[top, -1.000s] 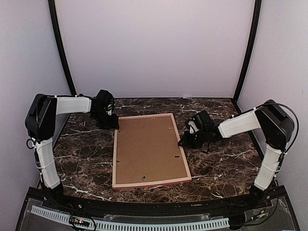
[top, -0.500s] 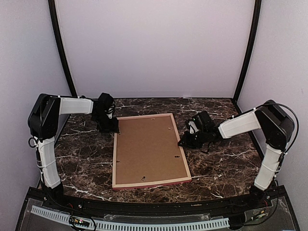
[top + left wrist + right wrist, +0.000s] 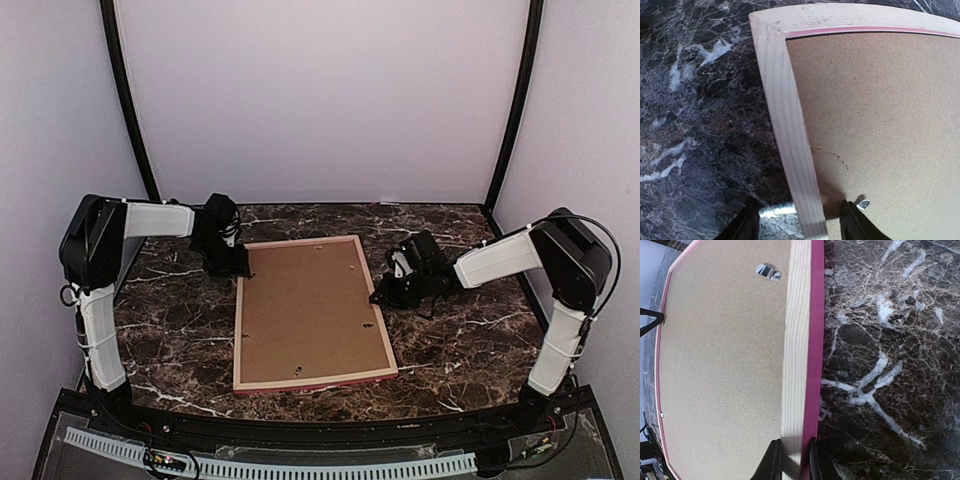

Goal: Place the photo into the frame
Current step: Press the fastener onto the backboard.

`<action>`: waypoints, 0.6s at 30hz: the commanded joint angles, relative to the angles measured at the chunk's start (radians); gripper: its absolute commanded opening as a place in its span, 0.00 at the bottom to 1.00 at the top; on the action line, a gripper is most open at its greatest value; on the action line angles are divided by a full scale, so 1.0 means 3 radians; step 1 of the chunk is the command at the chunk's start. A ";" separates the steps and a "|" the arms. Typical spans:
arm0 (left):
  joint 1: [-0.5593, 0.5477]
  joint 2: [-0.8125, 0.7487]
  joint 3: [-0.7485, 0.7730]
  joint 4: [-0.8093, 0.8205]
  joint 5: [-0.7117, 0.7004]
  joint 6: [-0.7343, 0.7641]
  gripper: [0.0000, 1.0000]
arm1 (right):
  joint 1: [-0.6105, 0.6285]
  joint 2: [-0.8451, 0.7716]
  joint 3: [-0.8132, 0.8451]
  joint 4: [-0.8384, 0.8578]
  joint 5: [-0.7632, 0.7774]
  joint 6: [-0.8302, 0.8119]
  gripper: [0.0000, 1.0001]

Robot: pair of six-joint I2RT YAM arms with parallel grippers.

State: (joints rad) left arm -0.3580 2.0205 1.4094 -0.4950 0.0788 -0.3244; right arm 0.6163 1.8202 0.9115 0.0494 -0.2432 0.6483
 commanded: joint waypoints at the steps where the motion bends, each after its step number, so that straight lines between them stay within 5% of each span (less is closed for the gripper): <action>1: -0.0050 0.0066 0.0031 -0.0074 0.0221 0.0048 0.57 | 0.0047 0.0214 -0.0125 -0.0349 -0.0045 0.0012 0.16; 18: -0.0150 0.0071 -0.0060 -0.0110 0.0226 0.0089 0.59 | 0.0045 0.0232 -0.0103 -0.0364 -0.0051 0.0003 0.16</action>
State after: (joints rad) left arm -0.3859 2.0289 1.4113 -0.4847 0.1265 -0.3168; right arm 0.6163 1.8202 0.9123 0.0486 -0.2436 0.6479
